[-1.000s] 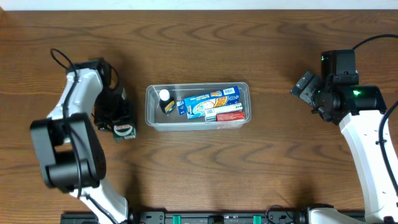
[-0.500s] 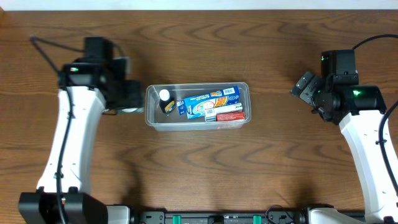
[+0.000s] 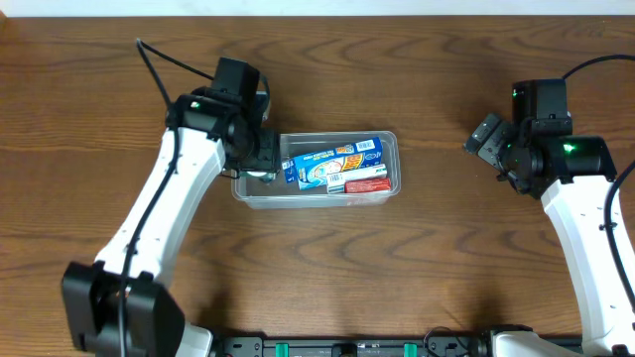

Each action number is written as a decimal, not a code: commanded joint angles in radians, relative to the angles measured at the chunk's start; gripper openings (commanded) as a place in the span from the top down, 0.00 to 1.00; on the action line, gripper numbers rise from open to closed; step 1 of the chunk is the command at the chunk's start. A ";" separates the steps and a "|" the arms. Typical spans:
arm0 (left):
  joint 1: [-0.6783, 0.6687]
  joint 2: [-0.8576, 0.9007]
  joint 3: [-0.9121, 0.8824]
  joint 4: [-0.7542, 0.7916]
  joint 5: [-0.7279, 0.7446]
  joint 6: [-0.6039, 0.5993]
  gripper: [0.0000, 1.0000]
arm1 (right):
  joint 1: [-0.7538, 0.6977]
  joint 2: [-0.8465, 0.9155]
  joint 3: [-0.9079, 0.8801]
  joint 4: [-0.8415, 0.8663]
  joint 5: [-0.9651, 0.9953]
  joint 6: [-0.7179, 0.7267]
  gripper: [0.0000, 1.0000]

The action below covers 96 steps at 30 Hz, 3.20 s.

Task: Pack container

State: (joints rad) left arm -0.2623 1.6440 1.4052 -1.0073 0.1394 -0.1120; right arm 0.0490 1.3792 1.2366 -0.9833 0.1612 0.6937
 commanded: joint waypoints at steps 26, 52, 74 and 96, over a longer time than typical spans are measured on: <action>0.030 -0.130 0.005 -0.076 -0.055 -0.066 0.22 | -0.007 -0.003 0.007 -0.001 0.007 0.012 0.01; 0.594 -0.195 0.005 -0.185 -0.106 -0.069 0.02 | -0.007 -0.003 0.007 -0.001 0.007 0.012 0.01; 0.594 -0.195 0.005 -0.185 -0.106 -0.069 0.02 | -0.007 -0.003 0.006 -0.004 0.008 0.004 0.01; 0.594 -0.195 0.005 -0.185 -0.106 -0.069 0.02 | -0.006 -0.783 -0.517 0.269 0.061 -0.568 0.01</action>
State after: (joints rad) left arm 0.3275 1.4624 1.4006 -1.1892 0.0448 -0.1833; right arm 0.0490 0.6693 0.7948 -0.7261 0.2321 0.1795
